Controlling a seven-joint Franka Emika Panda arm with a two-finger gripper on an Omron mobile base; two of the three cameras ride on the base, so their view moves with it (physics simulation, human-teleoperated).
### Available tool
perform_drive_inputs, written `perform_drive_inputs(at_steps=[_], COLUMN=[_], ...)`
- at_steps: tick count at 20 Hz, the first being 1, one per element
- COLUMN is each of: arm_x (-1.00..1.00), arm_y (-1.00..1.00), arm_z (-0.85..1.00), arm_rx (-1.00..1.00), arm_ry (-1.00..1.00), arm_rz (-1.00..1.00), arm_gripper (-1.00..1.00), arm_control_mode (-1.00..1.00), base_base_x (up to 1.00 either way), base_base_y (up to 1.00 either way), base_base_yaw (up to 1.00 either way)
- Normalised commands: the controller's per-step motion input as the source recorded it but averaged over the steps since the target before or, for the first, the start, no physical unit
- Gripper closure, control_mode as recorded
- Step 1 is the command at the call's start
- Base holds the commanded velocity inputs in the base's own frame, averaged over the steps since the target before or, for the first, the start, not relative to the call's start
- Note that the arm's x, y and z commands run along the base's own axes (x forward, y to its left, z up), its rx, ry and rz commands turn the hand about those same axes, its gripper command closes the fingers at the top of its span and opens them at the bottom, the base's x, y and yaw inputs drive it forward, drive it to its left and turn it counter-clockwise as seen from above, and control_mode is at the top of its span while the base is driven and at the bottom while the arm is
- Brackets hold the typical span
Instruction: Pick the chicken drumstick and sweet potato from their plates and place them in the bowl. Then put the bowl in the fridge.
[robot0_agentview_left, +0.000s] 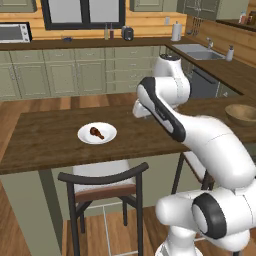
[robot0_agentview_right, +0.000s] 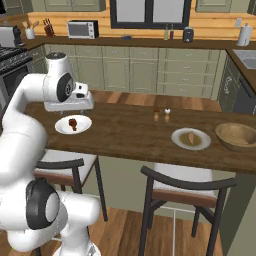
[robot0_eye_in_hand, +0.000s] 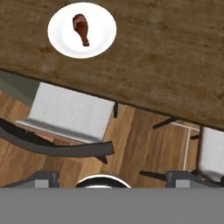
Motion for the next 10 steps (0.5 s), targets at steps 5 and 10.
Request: perform_drive_inputs(at_steps=[5, 10], arm_x=[0.75, 0.98], arm_y=[0.89, 0.94], arm_z=[-0.02, -0.47], arm_rx=[-0.07, 0.0], arm_ry=[0.03, 0.01], arm_rz=[0.3, 0.08], arm_gripper=[-1.0, -1.0], arm_control_mode=[-1.0, -1.0], base_base_x=[0.0, 0.0], base_base_y=[0.0, 0.0], base_base_yaw=[0.0, 0.0])
